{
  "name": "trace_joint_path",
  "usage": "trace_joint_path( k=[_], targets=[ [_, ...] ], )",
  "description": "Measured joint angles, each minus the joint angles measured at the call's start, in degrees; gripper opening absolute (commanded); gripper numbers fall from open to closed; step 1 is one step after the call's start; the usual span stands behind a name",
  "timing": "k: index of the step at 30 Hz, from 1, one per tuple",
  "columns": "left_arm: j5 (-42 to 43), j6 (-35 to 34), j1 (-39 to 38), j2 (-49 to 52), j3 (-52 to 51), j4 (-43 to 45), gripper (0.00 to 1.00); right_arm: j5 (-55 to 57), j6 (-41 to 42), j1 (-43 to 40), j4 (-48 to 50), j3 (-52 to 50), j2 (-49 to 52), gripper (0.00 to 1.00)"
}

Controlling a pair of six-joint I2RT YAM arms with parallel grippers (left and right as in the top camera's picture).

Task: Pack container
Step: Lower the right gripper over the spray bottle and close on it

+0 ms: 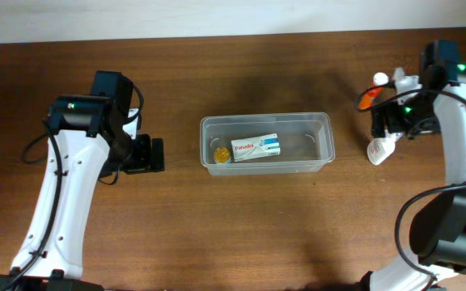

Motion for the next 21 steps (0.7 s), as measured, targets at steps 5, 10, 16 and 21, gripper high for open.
trace_joint_path(
  k=[5, 10, 16, 21],
  targets=[
    [0.0, 0.0, 0.0, 0.0, 0.0, 0.0, 0.99, -2.1, -1.16, -3.43, 0.22, 0.0, 0.85, 0.98],
    [0.0, -0.02, 0.0, 0.0, 0.0, 0.0, 0.99, -4.85, -3.26, -3.74, 0.24, 0.0, 1.86, 0.98],
    [0.0, 0.0, 0.0, 0.0, 0.0, 0.0, 0.99, -5.6, -4.24, -3.37, 0.28, 0.0, 4.39, 0.98],
    [0.0, -0.02, 0.0, 0.0, 0.0, 0.0, 0.99, -5.57, -4.33, -3.37, 0.92, 0.0, 6.64, 0.98]
  ],
)
